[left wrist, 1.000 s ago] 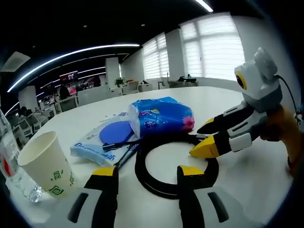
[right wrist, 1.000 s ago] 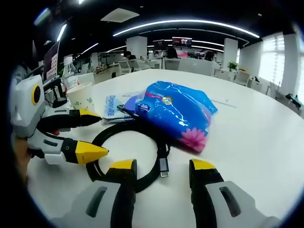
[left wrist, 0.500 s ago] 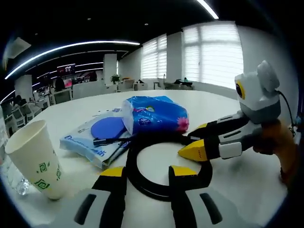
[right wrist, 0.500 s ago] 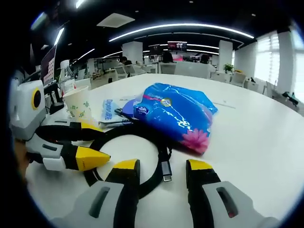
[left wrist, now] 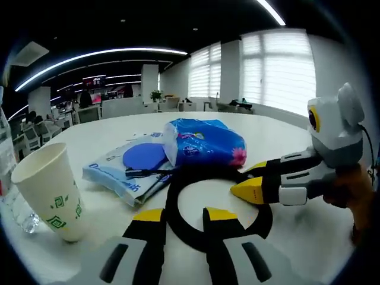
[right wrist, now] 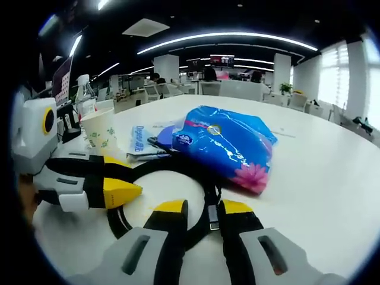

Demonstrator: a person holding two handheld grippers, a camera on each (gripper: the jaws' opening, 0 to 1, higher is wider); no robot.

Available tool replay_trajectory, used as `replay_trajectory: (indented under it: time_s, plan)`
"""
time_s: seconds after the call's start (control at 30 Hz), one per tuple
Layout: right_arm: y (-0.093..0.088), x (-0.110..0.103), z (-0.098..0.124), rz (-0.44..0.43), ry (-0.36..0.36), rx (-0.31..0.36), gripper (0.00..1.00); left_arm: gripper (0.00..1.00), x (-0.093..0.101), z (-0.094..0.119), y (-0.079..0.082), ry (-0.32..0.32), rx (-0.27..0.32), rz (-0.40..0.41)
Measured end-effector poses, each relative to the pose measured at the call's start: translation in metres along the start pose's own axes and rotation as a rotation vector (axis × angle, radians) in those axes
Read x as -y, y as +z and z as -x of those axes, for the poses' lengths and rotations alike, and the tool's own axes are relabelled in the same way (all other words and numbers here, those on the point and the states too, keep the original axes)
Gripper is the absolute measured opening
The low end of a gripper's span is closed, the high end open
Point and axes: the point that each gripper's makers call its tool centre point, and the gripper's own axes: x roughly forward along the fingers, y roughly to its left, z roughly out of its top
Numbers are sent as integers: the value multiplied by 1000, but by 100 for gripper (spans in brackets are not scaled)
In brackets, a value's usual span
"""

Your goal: Arrange the tabletop items into an orderly group along one side of the table until the central work area is clear of visible clutter.

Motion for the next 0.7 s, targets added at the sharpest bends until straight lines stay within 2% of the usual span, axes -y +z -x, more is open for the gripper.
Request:
replay_trajectory:
  time_s: [0.13, 0.2, 0.23, 0.33, 0.47, 0.7]
  plan:
    - [1, 2, 0, -20, -11, 0, 17, 14, -5, 0, 1, 22, 2, 37]
    - [1, 3, 1, -34, -14, -2, 15, 6, -7, 1, 1, 33, 1, 30]
    - [1, 3, 1, -42, -17, -2, 15, 6, -11, 3, 5, 62, 16, -8]
    - [2, 5, 2, -83, -11, -3, 14, 6, -8, 3, 3, 57, 3, -15]
    - [2, 5, 3, -93, -11, -3, 13, 5, -10, 3, 2, 49, 2, 21]
    - [5, 6, 5, -132, -6, -1, 10, 5, -10, 4, 2, 50, 0, 18]
